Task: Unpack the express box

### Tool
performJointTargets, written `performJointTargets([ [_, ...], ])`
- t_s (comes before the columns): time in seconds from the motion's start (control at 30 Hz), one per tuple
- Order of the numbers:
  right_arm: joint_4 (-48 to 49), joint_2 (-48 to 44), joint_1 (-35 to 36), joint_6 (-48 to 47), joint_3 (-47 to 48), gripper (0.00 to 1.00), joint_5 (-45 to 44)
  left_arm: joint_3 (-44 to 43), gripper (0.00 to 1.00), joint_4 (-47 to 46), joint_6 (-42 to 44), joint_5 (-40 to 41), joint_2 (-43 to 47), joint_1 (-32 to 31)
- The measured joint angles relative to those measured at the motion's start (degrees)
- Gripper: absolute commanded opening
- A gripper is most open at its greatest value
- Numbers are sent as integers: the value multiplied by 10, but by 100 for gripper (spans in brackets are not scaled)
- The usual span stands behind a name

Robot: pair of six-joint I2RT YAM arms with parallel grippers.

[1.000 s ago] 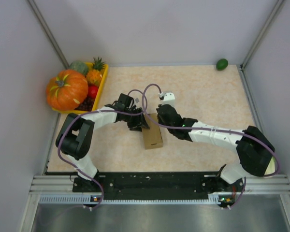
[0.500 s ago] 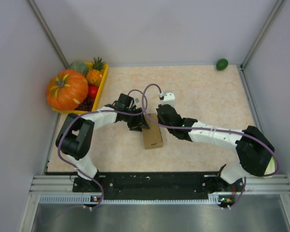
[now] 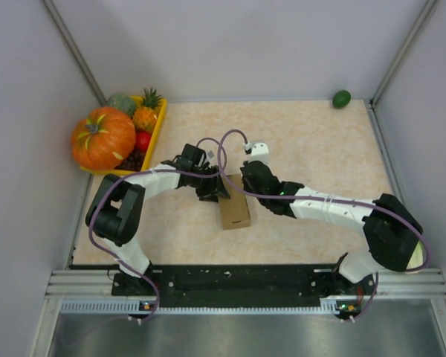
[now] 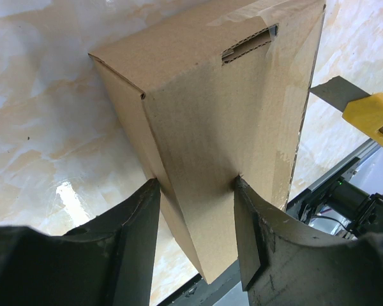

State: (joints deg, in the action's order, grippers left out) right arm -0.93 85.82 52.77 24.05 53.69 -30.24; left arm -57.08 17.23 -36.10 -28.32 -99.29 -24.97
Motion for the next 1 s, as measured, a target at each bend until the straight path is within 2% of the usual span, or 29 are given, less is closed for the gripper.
performJointTargets([
  [1.0, -45, -24, 5, 6, -14, 0, 28, -2, 14, -5, -35, -14, -10, 3],
])
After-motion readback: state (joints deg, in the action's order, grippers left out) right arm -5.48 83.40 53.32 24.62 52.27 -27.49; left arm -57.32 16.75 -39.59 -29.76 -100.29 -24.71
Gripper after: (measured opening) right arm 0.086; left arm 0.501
